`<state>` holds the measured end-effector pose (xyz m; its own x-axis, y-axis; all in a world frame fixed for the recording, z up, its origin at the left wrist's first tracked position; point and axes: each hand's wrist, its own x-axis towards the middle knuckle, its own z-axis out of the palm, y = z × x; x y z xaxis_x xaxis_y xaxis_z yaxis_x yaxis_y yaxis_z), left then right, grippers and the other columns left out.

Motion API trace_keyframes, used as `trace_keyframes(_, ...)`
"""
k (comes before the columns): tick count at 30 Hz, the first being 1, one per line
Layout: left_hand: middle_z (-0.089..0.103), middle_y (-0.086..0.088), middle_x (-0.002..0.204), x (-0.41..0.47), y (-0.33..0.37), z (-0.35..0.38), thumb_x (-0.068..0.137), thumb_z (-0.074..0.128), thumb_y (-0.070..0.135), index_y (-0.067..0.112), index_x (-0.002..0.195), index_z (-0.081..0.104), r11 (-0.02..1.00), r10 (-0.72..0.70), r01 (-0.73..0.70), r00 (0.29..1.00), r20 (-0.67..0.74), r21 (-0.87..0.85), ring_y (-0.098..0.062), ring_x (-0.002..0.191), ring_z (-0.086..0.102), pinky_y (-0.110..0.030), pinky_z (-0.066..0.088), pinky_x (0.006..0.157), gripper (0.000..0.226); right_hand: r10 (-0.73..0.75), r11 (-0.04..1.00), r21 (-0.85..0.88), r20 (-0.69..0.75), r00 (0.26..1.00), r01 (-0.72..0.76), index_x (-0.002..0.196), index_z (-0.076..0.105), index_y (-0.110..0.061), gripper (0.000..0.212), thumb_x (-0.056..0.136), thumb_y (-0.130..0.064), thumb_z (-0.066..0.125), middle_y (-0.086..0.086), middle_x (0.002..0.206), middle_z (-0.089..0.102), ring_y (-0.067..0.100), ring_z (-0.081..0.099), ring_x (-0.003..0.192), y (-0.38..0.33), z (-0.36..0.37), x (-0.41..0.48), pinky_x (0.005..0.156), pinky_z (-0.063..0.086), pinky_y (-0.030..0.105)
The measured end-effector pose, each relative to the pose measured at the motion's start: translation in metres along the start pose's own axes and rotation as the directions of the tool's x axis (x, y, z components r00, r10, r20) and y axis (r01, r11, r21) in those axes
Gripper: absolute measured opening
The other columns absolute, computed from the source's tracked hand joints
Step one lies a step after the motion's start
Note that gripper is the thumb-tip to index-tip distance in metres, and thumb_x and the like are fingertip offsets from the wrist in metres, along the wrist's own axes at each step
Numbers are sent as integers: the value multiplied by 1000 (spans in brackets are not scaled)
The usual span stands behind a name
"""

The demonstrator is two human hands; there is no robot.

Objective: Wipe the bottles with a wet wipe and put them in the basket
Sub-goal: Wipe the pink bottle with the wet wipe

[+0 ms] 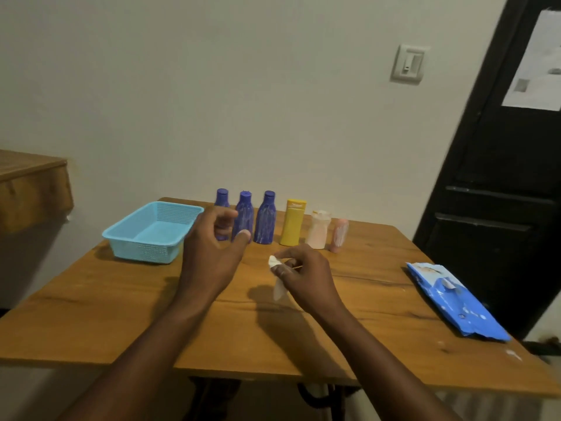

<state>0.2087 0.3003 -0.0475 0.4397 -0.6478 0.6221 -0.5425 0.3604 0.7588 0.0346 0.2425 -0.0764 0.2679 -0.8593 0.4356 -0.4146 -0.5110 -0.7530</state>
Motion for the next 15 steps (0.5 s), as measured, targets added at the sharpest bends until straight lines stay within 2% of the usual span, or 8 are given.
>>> trace_keyframes(4, 67, 11, 98, 5, 16, 64, 89, 76, 16, 20, 108, 67, 998, 19, -9, 988, 154, -67, 0, 90, 64, -9, 52, 75, 21, 25, 1000, 8, -95, 995, -24, 99, 77, -18, 10, 89, -17, 76, -9, 101, 69, -4, 61, 88, 23, -41, 6, 69, 49, 14)
trace_keyframes(7, 68, 7, 98, 7, 15, 107, 90, 74, 15, 16, 109, 68, 999, 14, -1, 968, 250, -52, -3, 91, 64, -11, 50, 75, 20, 51, 999, 14, -159, 986, -50, 95, 78, -17, 7, 90, -15, 73, -16, 90, 70, -10, 62, 82, 45, -66, 11, 63, 48, 12)
trace_keyframes(9, 68, 5, 99, 9, 11, 132, 91, 73, 16, 14, 111, 69, 1000, 17, -11, 956, 291, -23, -1, 90, 63, -14, 49, 75, 20, 76, 997, 25, -187, 979, -73, 94, 78, -20, 8, 92, -15, 72, -20, 87, 70, -11, 63, 83, 60, -80, 15, 67, 54, 15)
trace_keyframes(15, 69, 0, 104, 16, -14, 203, 91, 73, 14, 11, 115, 69, 999, -49, 36, 914, 403, 39, -14, 95, 67, -9, 45, 70, 25, 155, 988, 59, -280, 947, -145, 95, 77, -21, 6, 93, -19, 73, -12, 88, 73, 0, 68, 83, 112, -107, 37, 72, 59, 22)
